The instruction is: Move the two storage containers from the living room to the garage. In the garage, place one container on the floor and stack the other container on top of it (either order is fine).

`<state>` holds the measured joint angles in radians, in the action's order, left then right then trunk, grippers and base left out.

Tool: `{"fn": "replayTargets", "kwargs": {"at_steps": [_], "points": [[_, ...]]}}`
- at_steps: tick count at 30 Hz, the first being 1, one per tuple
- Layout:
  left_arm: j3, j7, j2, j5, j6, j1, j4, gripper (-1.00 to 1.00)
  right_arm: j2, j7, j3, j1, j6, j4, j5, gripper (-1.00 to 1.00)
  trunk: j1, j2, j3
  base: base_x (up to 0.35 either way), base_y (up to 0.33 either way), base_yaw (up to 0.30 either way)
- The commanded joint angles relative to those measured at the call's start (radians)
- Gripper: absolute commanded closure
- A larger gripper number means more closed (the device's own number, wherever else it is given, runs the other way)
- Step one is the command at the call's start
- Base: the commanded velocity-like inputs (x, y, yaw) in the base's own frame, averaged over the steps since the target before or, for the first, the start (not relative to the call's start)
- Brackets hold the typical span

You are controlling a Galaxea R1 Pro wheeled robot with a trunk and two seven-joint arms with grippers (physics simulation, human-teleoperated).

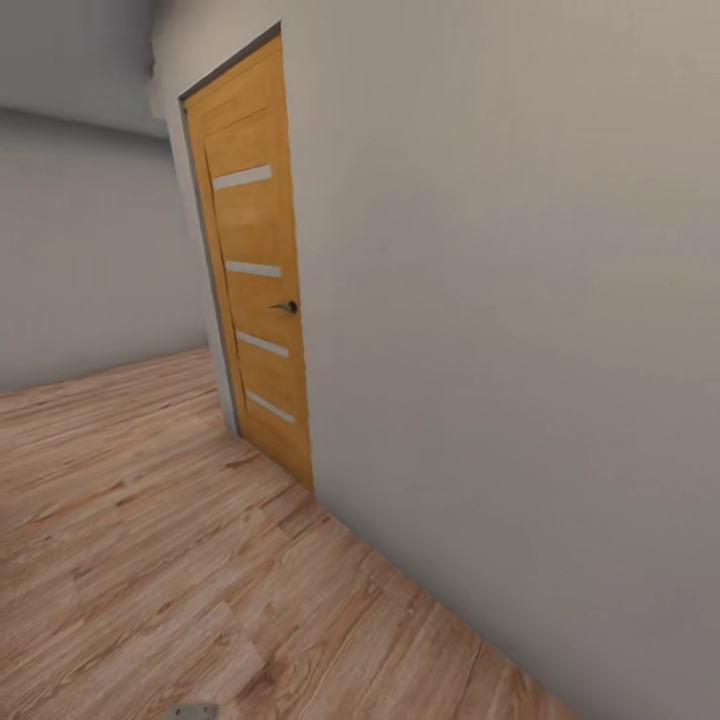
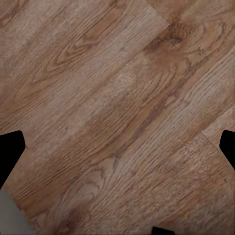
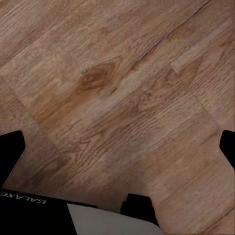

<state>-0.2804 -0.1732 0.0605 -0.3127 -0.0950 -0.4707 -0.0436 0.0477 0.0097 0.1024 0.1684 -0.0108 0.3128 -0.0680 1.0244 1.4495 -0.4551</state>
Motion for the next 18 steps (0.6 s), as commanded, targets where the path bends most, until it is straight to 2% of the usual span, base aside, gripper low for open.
{"fn": "replayTargets", "kwargs": {"at_steps": [1, 13, 18], "points": [[-0.008, 0.000, -0.001, -0.008, -0.006, -0.002, -0.004, -1.00, 0.000, 0.001, 0.000, 0.000, -0.001, 0.000, -0.007, -1.00, 0.001, 0.001, -0.001, 0.341, 0.000, 0.288], [-0.008, 0.000, -0.001, -0.008, -0.006, -0.002, -0.004, -1.00, 0.000, 0.001, 0.000, 0.000, -0.001, 0.000, -0.007, -1.00, 0.001, 0.001, 0.006, 0.341, 0.000, 0.286], [-0.008, 0.000, -0.001, -0.008, -0.006, -0.002, -0.004, -1.00, -0.001, 0.001, 0.000, 0.000, 0.000, 0.000, -0.007, -1.00, 0.001, 0.001, 0.006, 0.341, 0.000, 0.086]]}}
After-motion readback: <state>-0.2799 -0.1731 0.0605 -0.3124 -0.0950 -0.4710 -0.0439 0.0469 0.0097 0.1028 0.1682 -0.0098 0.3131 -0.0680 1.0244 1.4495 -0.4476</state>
